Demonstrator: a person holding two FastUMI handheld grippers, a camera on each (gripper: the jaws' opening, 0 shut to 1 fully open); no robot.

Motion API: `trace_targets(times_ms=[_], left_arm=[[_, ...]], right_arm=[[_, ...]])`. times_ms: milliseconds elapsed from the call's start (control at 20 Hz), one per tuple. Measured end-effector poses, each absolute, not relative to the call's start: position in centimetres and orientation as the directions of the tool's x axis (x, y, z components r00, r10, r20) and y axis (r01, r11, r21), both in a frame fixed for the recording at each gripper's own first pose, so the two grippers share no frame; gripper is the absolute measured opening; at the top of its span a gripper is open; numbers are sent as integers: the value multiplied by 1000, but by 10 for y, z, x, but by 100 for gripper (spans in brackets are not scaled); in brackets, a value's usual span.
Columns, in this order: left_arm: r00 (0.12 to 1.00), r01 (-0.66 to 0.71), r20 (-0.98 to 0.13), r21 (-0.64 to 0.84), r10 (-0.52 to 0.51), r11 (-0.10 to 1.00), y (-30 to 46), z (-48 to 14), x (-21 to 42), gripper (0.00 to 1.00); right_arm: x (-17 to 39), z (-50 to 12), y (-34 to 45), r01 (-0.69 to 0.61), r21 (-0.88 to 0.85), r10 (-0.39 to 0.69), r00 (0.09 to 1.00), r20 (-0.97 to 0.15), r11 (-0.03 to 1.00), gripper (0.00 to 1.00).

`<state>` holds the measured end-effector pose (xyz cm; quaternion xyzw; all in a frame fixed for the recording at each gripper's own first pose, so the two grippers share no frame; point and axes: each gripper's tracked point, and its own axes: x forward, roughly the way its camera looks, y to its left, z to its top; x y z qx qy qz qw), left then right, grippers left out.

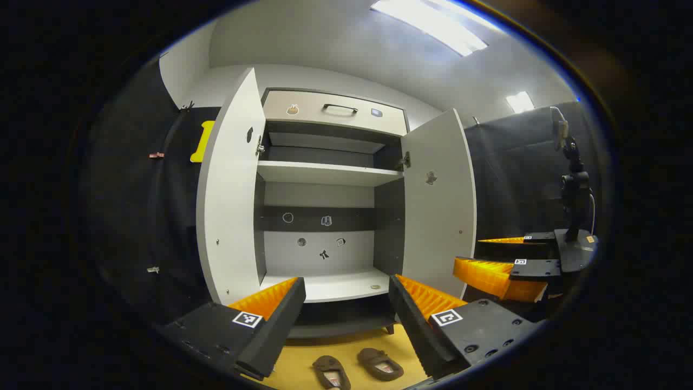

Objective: Grab one shoe with the right hand and put it into the shoe cabinet, grab the other shoe with the left hand and put it into the shoe cabinet; then close the right door with the right hand and the left door with the left hand.

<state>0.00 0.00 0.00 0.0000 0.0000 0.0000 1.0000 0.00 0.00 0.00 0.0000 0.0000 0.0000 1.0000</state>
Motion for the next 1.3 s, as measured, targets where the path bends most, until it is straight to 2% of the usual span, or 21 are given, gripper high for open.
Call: trace_targets(times_ms=[250, 450, 1100, 1300], left_arm=[[1000, -25, 12, 69, 24, 997, 1, 2, 0, 96], [998, -59, 2, 128, 59, 990, 3, -3, 1, 89], [999, -36, -32, 50, 37, 998, 16, -32, 5, 89], [999, -35, -38, 34, 36, 999, 28, -39, 3, 89]], right_arm=[[-1, -3, 5, -5, -20, 5, 1000, -2, 1000, 97], [-2, 1, 3, 3, 18, -3, 1000, 2, 1000, 97], [1, -14, 1, 23, 24, -22, 999, -30, 999, 97], [7, -36, 13, 21, 17, -20, 998, -64, 1000, 98]])
